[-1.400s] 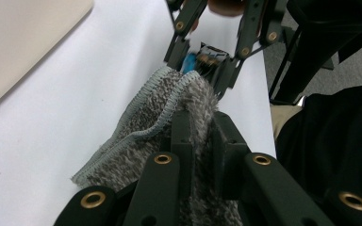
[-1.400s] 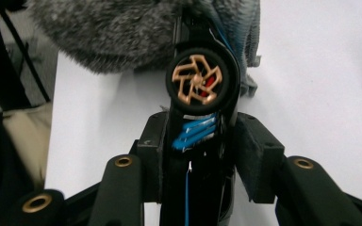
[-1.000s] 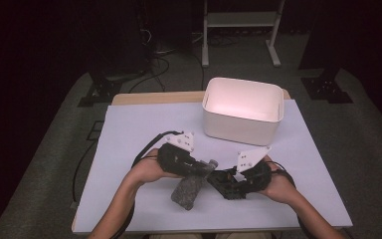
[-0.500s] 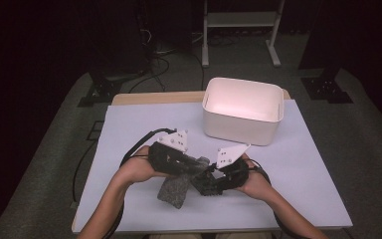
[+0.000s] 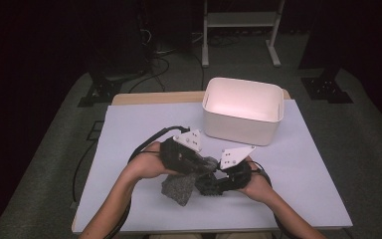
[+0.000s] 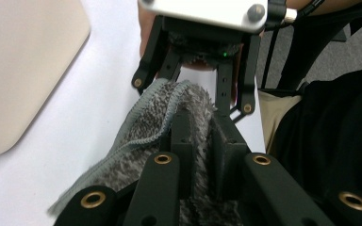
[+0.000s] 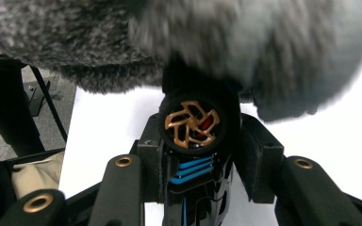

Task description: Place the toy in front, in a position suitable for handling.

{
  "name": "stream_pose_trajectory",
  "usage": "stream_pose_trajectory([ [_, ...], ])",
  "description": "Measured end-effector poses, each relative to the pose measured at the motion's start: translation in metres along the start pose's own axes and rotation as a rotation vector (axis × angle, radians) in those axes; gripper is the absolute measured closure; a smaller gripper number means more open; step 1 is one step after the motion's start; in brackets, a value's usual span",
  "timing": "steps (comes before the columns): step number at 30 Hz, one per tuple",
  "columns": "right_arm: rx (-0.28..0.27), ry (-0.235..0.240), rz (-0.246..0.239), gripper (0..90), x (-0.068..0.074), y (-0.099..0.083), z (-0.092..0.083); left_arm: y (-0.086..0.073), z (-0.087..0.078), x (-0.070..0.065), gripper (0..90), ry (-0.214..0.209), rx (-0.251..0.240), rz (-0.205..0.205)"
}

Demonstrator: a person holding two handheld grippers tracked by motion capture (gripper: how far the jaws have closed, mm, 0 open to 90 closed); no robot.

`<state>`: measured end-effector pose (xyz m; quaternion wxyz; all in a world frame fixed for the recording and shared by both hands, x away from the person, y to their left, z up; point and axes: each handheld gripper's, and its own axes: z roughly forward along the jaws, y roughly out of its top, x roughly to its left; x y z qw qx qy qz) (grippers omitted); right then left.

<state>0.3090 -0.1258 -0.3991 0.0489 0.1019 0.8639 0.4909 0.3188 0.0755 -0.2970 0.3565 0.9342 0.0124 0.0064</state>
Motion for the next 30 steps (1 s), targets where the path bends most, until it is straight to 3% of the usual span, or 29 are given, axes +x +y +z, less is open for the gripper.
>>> stream_pose_trajectory([
  [4,0.005,0.000,-0.003,57.2,-0.001,-0.001,-0.003,-0.001,-0.004,0.000,81.2,0.006,0.005,-0.009],
  [12,0.014,-0.004,-0.011,57.3,0.001,0.001,-0.002,0.012,0.010,0.001,81.2,-0.028,0.012,0.013],
  [15,0.017,-0.008,-0.009,57.3,0.000,0.000,-0.006,0.007,0.004,0.004,81.2,-0.012,-0.002,0.005],
  [17,0.014,-0.009,-0.005,57.3,-0.002,-0.001,-0.008,-0.001,-0.003,0.005,81.2,-0.002,-0.019,-0.026],
  [21,0.012,-0.004,0.010,57.3,-0.005,-0.003,-0.013,-0.014,-0.006,0.007,81.2,0.017,-0.003,-0.054],
  [30,0.022,-0.005,0.026,57.3,-0.007,-0.007,-0.022,-0.030,0.005,0.013,81.1,-0.012,-0.049,-0.098],
])
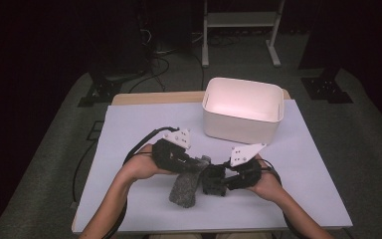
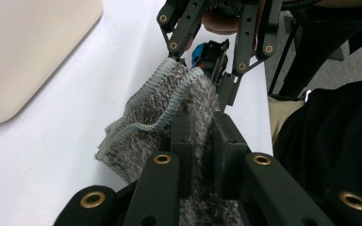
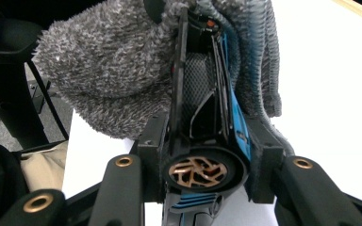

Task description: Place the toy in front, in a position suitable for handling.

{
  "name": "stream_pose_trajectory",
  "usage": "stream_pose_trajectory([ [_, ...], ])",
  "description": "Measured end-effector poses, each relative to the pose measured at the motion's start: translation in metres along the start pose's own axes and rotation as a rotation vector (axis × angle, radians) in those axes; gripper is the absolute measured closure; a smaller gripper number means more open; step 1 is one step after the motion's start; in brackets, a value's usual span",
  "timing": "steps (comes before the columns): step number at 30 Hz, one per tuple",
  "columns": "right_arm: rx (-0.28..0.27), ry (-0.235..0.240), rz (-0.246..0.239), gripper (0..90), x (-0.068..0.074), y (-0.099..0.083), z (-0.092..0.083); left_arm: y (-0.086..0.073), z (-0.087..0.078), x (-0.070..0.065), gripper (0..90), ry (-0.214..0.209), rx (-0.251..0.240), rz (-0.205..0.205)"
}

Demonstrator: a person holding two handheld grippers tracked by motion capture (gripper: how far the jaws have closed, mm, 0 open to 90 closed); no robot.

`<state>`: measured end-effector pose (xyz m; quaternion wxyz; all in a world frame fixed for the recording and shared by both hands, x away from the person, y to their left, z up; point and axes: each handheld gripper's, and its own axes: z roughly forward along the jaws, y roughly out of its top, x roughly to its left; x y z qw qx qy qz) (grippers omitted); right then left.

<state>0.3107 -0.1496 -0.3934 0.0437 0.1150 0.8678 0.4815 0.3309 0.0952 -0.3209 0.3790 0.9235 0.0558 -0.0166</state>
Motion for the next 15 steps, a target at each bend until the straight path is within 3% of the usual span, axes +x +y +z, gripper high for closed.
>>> stream_pose_trajectory([
  [7,0.003,-0.003,-0.002,57.4,0.001,0.001,-0.001,-0.002,0.000,0.001,80.7,-0.019,-0.016,-0.008],
  [15,0.008,0.011,-0.017,58.3,0.000,0.009,0.008,0.007,-0.009,0.001,80.8,-0.023,-0.038,0.003],
])
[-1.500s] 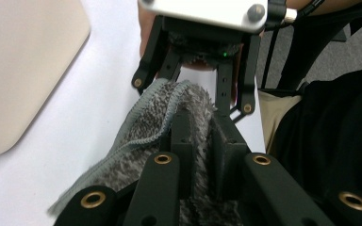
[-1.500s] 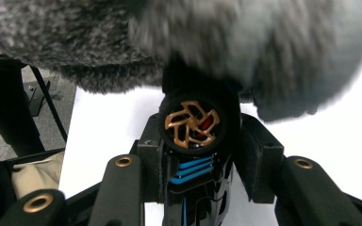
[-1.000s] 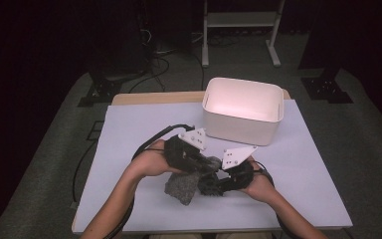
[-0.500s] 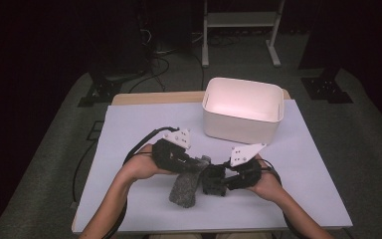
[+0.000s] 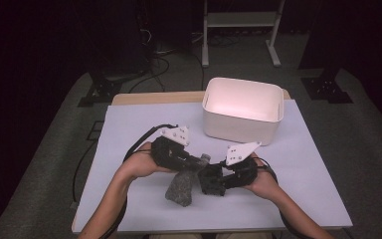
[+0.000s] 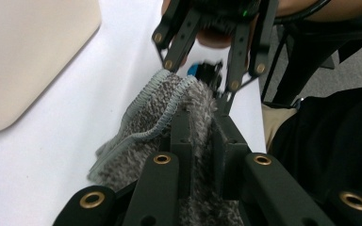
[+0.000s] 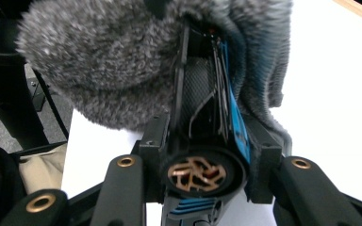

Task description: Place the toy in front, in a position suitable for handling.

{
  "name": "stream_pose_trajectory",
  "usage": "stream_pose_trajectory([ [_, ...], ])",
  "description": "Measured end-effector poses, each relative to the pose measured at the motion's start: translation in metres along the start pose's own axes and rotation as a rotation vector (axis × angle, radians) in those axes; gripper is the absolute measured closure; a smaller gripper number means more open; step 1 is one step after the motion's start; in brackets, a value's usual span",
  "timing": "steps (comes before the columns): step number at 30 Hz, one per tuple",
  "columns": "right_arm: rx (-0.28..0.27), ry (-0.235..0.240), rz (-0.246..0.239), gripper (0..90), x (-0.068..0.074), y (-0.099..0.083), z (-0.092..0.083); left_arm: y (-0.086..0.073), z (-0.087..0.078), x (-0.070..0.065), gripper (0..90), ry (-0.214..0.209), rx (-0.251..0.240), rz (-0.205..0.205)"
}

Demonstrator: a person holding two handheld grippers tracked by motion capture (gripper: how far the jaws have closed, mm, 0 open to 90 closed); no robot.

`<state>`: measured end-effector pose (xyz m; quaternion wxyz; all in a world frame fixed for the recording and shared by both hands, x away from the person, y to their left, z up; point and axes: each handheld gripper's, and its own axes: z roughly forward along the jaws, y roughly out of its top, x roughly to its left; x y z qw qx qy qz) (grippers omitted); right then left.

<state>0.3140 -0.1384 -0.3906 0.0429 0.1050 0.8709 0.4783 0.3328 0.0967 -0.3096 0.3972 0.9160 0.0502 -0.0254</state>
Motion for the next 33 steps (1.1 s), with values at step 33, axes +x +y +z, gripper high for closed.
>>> stream_pose_trajectory([
  [33,0.110,-0.033,-0.011,52.3,0.004,0.008,-0.010,0.005,0.010,-0.004,80.4,0.002,-0.005,0.025],
])
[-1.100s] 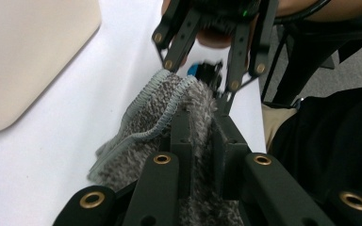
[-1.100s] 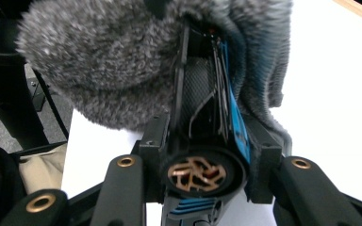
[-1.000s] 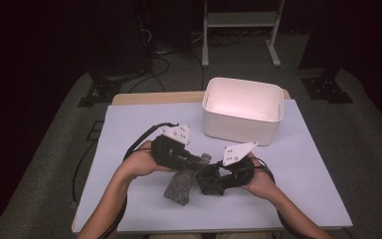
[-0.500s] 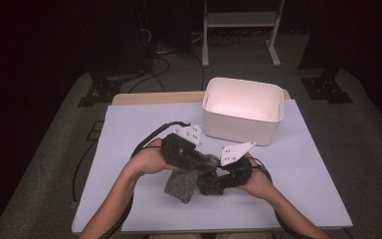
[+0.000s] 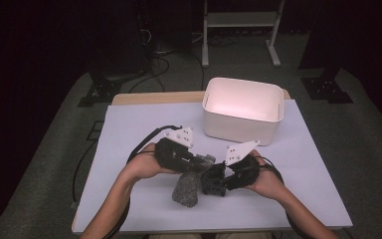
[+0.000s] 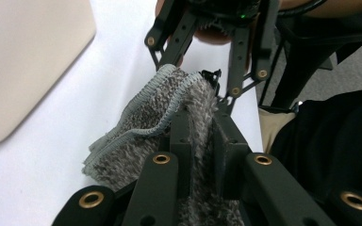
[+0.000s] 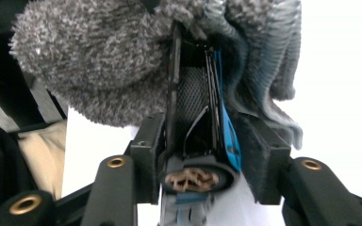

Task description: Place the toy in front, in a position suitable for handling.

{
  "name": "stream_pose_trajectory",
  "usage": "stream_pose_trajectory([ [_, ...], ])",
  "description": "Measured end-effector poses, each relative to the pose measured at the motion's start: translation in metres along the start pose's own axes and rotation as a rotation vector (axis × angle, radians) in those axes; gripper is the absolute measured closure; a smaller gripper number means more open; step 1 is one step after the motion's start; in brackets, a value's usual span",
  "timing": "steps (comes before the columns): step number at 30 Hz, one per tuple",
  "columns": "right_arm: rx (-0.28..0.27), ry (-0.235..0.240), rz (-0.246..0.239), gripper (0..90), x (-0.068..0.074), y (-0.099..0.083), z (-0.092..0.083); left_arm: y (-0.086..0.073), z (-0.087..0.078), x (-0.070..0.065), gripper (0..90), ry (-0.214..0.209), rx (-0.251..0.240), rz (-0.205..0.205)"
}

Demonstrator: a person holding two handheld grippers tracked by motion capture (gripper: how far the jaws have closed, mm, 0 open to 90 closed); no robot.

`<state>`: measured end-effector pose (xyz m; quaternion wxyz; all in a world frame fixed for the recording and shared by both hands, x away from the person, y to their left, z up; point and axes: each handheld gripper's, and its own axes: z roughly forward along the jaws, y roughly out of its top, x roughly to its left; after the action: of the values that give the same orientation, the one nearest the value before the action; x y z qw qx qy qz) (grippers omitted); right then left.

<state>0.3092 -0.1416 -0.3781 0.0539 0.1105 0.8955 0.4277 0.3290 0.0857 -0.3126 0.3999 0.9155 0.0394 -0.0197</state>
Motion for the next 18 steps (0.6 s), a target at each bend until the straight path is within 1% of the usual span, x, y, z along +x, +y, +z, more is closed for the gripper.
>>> stream_pose_trajectory([
  [2,0.031,-0.010,-0.008,50.7,0.001,0.000,-0.008,0.002,0.003,0.001,80.4,-0.008,-0.010,-0.003],
  [4,0.055,-0.023,-0.021,49.8,0.003,0.001,-0.013,0.005,0.006,0.000,80.4,-0.022,-0.017,0.006],
  [7,0.072,-0.031,-0.033,50.2,0.005,0.003,-0.019,0.011,0.012,-0.001,80.4,-0.041,-0.023,0.016],
  [9,0.080,-0.029,-0.029,54.5,0.006,0.005,-0.023,0.014,0.015,-0.001,80.4,-0.046,-0.020,0.024],
  [10,0.086,-0.032,-0.044,56.6,0.006,0.005,-0.025,0.015,0.015,-0.001,80.4,-0.044,-0.020,0.023],
  [11,0.087,-0.026,-0.043,63.2,0.006,0.005,-0.027,0.015,0.015,-0.001,80.4,-0.044,-0.020,0.022],
  [12,0.090,-0.016,-0.051,63.4,0.007,0.004,-0.029,0.015,0.015,0.000,80.1,-0.044,-0.017,0.024],
  [13,0.097,-0.018,-0.059,63.5,0.007,0.004,-0.030,0.013,0.016,0.000,80.0,-0.043,-0.016,0.019],
  [14,0.101,-0.019,-0.067,63.5,0.006,0.003,-0.031,0.012,0.016,0.001,79.9,-0.050,-0.020,0.012],
  [18,0.117,-0.008,-0.047,63.2,0.005,0.001,-0.033,0.009,0.018,0.001,79.9,-0.060,-0.035,0.007],
])
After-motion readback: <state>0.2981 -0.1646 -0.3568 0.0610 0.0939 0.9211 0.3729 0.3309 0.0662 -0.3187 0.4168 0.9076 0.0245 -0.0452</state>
